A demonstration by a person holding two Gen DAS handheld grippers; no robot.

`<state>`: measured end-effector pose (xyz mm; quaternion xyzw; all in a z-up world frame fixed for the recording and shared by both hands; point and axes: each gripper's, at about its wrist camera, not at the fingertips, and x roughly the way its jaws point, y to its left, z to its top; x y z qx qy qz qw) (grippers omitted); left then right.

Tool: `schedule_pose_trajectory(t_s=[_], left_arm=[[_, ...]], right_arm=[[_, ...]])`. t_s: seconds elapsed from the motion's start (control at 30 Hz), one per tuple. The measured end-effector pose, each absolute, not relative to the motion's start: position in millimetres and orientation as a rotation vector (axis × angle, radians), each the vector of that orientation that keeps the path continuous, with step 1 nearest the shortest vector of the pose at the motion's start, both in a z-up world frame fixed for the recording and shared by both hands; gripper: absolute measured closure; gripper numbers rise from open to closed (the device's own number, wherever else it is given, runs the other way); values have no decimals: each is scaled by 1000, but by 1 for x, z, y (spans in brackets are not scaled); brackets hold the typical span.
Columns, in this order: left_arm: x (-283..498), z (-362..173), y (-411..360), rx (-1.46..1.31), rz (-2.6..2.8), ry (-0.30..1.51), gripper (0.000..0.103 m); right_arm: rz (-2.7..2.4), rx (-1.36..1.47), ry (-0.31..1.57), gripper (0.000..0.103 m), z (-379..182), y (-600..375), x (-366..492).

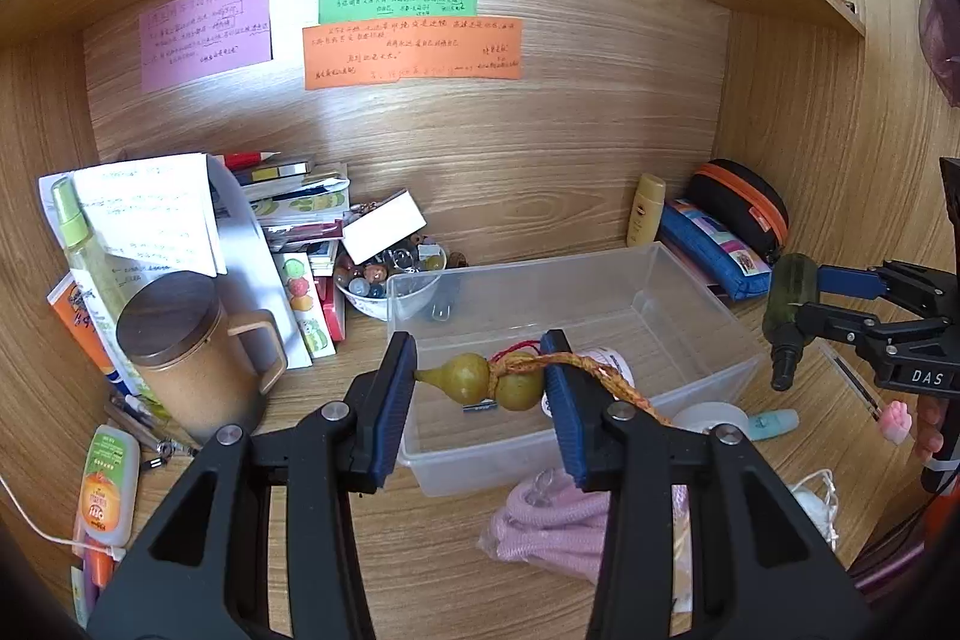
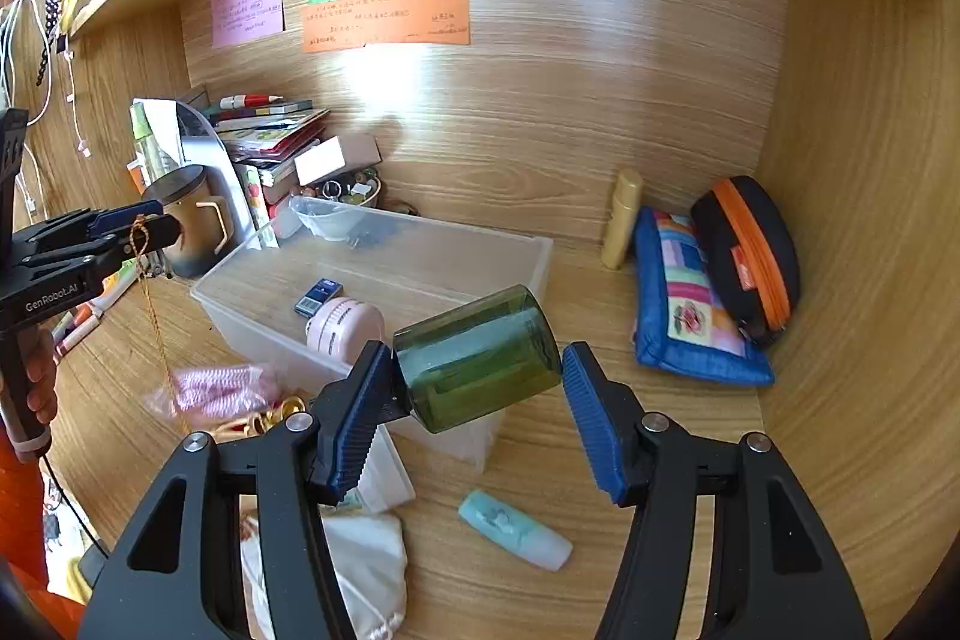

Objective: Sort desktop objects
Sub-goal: 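Carry the gourd charm and green bottle with both grippers over the clear box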

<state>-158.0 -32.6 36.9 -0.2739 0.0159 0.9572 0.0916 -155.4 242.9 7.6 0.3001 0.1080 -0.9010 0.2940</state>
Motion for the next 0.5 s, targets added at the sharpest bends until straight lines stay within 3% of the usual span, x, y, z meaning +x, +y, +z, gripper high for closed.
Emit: schedule_pose_trajectory(t_s=[0.5], left_arm=[[-208, 24, -30, -897, 2841, 60, 61]], right_arm=[[-2349, 828, 295, 47, 3, 213, -198]])
